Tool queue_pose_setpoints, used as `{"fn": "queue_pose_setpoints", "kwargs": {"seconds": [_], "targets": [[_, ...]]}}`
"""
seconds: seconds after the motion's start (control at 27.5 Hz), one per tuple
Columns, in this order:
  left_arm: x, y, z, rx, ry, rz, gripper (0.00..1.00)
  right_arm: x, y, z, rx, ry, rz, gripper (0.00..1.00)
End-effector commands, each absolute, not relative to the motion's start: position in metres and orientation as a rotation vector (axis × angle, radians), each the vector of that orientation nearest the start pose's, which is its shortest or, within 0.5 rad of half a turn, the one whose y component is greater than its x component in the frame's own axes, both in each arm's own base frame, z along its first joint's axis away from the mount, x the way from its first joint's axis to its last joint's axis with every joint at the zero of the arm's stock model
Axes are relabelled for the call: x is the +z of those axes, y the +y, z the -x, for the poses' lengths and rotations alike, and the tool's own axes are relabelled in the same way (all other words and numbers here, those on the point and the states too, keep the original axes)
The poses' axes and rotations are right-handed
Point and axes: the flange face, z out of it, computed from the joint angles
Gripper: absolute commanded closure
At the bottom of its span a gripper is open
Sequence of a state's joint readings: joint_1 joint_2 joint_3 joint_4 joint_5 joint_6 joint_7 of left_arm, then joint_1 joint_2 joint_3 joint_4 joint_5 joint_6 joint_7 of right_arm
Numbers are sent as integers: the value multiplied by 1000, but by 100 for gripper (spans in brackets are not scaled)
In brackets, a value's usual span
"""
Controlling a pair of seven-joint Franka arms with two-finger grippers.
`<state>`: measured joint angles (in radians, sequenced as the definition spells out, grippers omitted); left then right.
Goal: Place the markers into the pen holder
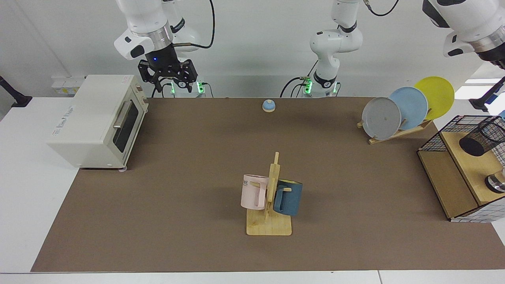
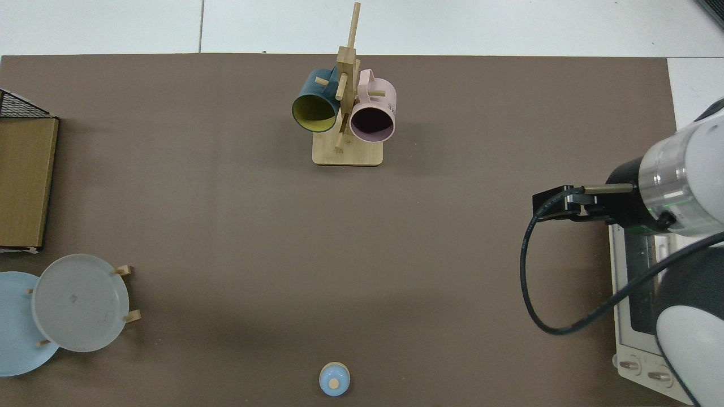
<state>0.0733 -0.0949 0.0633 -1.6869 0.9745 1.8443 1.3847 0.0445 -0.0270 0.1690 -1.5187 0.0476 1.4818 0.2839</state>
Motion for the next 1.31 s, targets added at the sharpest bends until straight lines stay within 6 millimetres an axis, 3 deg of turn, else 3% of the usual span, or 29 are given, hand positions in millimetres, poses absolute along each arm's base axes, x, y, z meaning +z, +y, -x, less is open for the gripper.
{"fn": "queue_pose_setpoints", "kwargs": {"seconds": [0.0, 0.15, 0.51, 0.8, 0.98, 1.06, 1.27], "targets": [[671, 173, -552, 683, 1455, 1597, 100, 653, 118, -523, -14, 107, 3083, 0], [654, 184, -563, 735, 1465, 1556, 100, 650, 115, -523, -13, 122, 3092, 0], [644, 221, -555, 789, 1542, 1557, 100, 650, 113, -526, -61, 103, 3128, 0], [636, 225, -556, 820, 1583, 1550, 100, 649, 112, -523, -54, 90, 3155, 0], [619, 230, -564, 828, 1597, 1561, 100, 648, 111, -523, -47, 79, 3163, 0], [616, 242, -562, 832, 1589, 1579, 100, 648, 112, -522, -42, 87, 3149, 0], [610, 244, -563, 812, 1603, 1600, 100, 652, 102, -526, -59, 134, 3134, 0]]}}
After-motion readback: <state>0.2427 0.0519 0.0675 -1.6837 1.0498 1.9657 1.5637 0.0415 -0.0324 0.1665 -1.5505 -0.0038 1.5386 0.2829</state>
